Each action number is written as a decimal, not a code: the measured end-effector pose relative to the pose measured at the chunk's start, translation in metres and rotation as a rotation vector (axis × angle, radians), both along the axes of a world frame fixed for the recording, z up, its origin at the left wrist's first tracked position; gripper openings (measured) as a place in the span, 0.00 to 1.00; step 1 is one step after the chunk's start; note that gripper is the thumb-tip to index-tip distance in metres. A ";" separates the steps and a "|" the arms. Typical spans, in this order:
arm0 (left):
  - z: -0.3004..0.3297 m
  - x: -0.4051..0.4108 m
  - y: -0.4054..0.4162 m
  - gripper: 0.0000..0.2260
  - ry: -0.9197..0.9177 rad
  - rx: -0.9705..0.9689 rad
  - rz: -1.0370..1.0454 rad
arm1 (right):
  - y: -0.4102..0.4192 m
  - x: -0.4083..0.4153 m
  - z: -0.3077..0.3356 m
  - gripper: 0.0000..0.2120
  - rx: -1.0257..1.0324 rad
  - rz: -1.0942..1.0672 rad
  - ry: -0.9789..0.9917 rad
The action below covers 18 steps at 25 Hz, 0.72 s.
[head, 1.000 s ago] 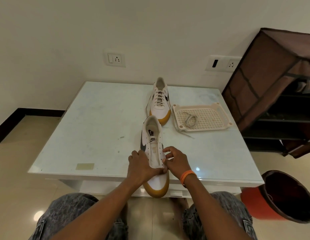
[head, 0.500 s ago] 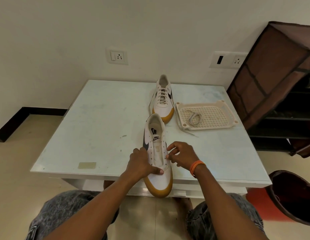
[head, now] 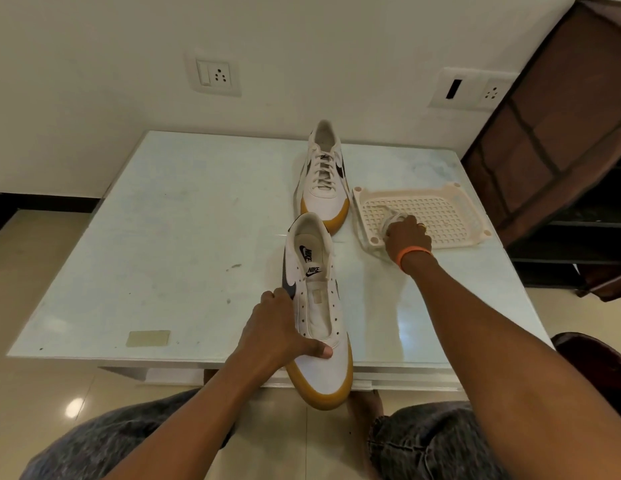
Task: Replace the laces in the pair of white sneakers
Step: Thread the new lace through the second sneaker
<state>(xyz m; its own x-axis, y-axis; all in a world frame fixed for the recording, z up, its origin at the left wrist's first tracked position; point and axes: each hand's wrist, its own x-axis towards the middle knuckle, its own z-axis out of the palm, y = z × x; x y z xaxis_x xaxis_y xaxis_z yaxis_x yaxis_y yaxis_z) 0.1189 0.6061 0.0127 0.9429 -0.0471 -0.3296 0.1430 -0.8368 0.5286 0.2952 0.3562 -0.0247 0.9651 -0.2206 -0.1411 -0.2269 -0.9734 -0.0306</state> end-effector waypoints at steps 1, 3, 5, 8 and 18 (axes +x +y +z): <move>0.000 0.000 0.000 0.46 0.005 0.001 -0.004 | 0.000 0.004 -0.001 0.19 0.031 -0.023 -0.028; 0.001 0.002 0.000 0.46 0.019 0.010 -0.014 | -0.001 0.004 0.003 0.17 0.052 -0.017 -0.085; 0.002 0.001 0.001 0.43 0.054 -0.019 -0.021 | -0.005 -0.001 0.010 0.11 0.173 -0.027 -0.206; 0.012 -0.002 0.008 0.35 0.062 -0.087 0.010 | 0.001 -0.029 0.045 0.06 0.699 -0.187 -0.428; 0.059 0.005 -0.029 0.09 -0.348 -0.447 -0.280 | 0.046 -0.197 0.113 0.06 1.348 0.203 -0.167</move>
<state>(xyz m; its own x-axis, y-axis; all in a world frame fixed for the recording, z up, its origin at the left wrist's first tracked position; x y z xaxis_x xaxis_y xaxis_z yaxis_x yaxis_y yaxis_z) 0.1240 0.5771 0.0716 0.9234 -0.3698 0.1032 -0.2930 -0.5052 0.8117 0.0981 0.4025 0.0878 0.9902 0.1393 -0.0112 0.0148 -0.1841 -0.9828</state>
